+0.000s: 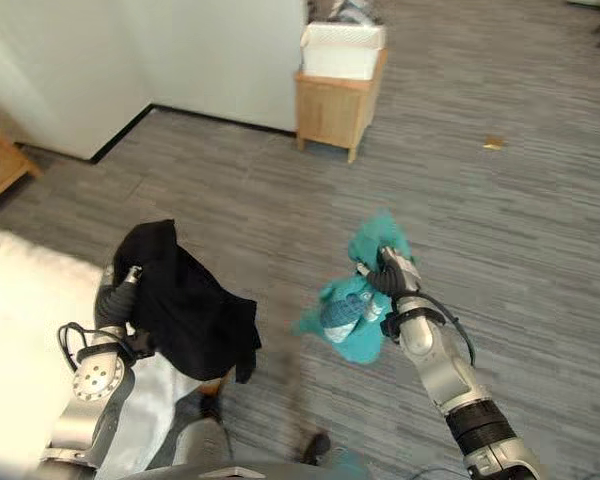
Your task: Pick up bed clothes into laundry basket.
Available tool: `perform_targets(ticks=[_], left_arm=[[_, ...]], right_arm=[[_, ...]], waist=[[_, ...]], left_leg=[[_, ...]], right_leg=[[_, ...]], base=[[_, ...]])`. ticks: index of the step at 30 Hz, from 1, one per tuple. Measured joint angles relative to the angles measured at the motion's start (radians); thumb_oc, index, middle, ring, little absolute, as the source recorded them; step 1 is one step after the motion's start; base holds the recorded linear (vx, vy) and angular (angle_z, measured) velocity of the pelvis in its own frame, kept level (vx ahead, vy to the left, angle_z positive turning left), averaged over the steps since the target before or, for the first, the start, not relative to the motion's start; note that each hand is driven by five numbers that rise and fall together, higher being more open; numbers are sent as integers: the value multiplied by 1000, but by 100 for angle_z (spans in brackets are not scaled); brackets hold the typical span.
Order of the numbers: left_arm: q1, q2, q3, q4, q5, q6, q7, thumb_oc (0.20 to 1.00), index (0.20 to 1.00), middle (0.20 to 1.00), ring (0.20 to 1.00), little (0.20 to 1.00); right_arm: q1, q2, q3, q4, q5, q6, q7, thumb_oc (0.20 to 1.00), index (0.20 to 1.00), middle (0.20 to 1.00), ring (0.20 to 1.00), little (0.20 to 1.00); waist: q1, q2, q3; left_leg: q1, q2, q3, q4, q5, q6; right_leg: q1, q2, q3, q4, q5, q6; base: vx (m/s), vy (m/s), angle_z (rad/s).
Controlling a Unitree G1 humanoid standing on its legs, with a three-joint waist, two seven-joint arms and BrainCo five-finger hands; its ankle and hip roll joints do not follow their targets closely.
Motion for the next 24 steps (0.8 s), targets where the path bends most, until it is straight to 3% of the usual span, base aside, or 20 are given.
perform_targets(ticks=[3, 4, 5, 6, 7, 9, 11, 12, 13, 14, 16, 17, 18, 20, 21, 22, 23, 24], left_arm=[[51, 2, 8, -41, -34, 1, 0, 200, 200, 200, 200, 200], [56, 4, 1, -54, -34, 1, 0, 200, 200, 200, 200, 200], [45, 13, -8, -57, -37, 0, 0, 200, 200, 200, 200, 200], [6, 39, -15, -37, -58, 13, 1, 200, 200, 200, 200, 200], [-22, 71, -35, -29, -73, 21, 2, 200, 200, 200, 200, 200], [-40, 138, -65, -34, -73, 22, -8, 200, 200, 200, 200, 200], [-30, 152, -52, -39, -73, 22, -13, 200, 200, 200, 200, 200], [-22, 158, -39, -42, -73, 20, -14, 200, 200, 200, 200, 200], [-22, 161, -30, -44, -73, 19, -14, 200, 200, 200, 200, 200], [-18, 155, -35, -44, -73, 19, -14, 200, 200, 200, 200, 200], [-23, 123, -27, -23, -71, 21, -20, 200, 200, 200, 200, 200], [-20, 98, -29, -5, -70, 22, -30, 200, 200, 200, 200, 200], [-17, 87, -30, 8, -70, 23, -33, 200, 200, 200, 200, 200], [4, 77, -22, 32, -69, 23, -45, 200, 200, 200, 200, 200], [39, 78, -16, 45, -65, 23, -53, 200, 200, 200, 200, 200], [58, 34, -21, 66, -62, 35, -58, 200, 200, 200, 200, 200], [61, 28, -21, 66, -59, 37, -63, 200, 200, 200, 200, 200], [52, 25, -29, 66, -53, 41, -70, 200, 200, 200, 200, 200]], right_arm=[[-84, 38, 2, 24, -4, 0, 0, 200, 200, 200, 200, 200], [-99, 44, 4, 16, -14, 0, 1, 200, 200, 200, 200, 200], [-105, 51, 3, 11, -38, -9, 0, 200, 200, 200, 200, 200], [-113, 72, 13, 16, -41, -5, 1, 200, 200, 200, 200, 200], [-105, 71, 39, 17, -55, -6, 3, 200, 200, 200, 200, 200], [-82, 81, 44, -2, -77, -8, 3, 200, 200, 200, 200, 200], [-70, 74, 39, -20, -77, -8, 1, 200, 200, 200, 200, 200], [-60, 71, 34, -28, -77, -8, 0, 200, 200, 200, 200, 200], [-49, 70, 34, -35, -77, -7, 0, 200, 200, 200, 200, 200], [-40, 60, 35, -43, -77, -8, 1, 200, 200, 200, 200, 200], [-21, 50, 32, -55, -77, -7, 1, 200, 200, 200, 200, 200], [0, 50, 26, -56, -76, -4, 2, 200, 200, 200, 200, 200], [13, 49, 26, -57, -76, -2, 1, 200, 200, 200, 200, 200], [42, 54, 30, -56, -76, 5, 1, 200, 200, 200, 200, 200], [73, 55, 26, -50, -76, 7, 1, 200, 200, 200, 200, 200], [80, 55, -4, -21, -76, 20, 2, 200, 200, 200, 200, 200], [86, 52, -18, -20, -76, 28, 1, 200, 200, 200, 200, 200], [94, 43, -43, -24, -77, 32, 3, 200, 200, 200, 200, 200]], waist=[[58, -15, 19], [81, 19, 10], [83, 54, 16], [88, 33, 42], [91, 20, 54], [53, 8, 56], [27, 10, 46], [5, 4, 40], [-23, 0, 31], [-38, 4, 14], [-105, 19, 9], [-153, 28, 6], [-179, 34, 5], [-209, 4, -18], [-214, -13, -41], [-210, 36, -61], [-210, 51, -60], [-225, 72, -60]], left_leg=[[-7, -72, 6, 12, -10, 26], [23, -73, 21, -74, 52, 66], [70, -34, 57, -93, 30, 65], [95, -32, 81, -85, 49, 72], [121, -20, 90, -62, 26, 83], [173, -7, 102, -36, -4, 116], [218, -10, 127, -32, -51, 124], [236, -19, 139, -30, -72, 108], [244, -26, 126, -33, -88, 119], [251, -24, 102, -48, -123, 110], [273, -27, 61, -78, -108, 91], [291, -17, 38, -86, -112, 86], [301, -11, 29, -88, -117, 87], [336, -23, 27, -96, -144, 47], [387, -26, 21, -98, -178, -30], [400, 6, 9, -92, -202, -66], [395, 4, -2, -70, -206, -66], [374, 12, -5, -37, -230, -46]], right_leg=[[42, -18, 91, -79, 38, 35], [48, -3, 111, -75, 40, 46], [62, 34, 101, -23, 22, 83], [36, 2, 61, 96, -24, 105], [-21, -37, 6, 293, -20, 138], [-99, -117, -34, 529, 54, 176], [-139, -200, -62, 574, 75, 192], [-162, -259, -83, 560, 79, 193], [-186, -297, -109, 513, 85, 187], [-219, -302, -117, 481, 78, 187], [-244, -273, -135, 289, 76, 187], [-244, -223, -97, 158, 106, 192], [-249, -204, -78, 95, 129, 190], [-296, -202, -94, 30, 167, 192], [-291, -207, -116, 3, 180, 164], [-313, -194, -176, 83, 190, 182], [-327, -190, -180, 118, 191, 182], [-335, -182, -175, 174, 188, 178]], base=[[621, 138, -3], [393, 128, -26], [519, 206, -16], [344, 194, -20], [358, 161, -10], [347, 60, -4], [306, 3, -18], [666, -24, -8], [542, -18, -7], [558, -66, -3], [695, -113, 30], [601, -81, 63], [378, -32, 52], [424, -30, 22], [736, -50, -15], [573, -27, -31], [909, -30, -25], [502, -26, 9]])
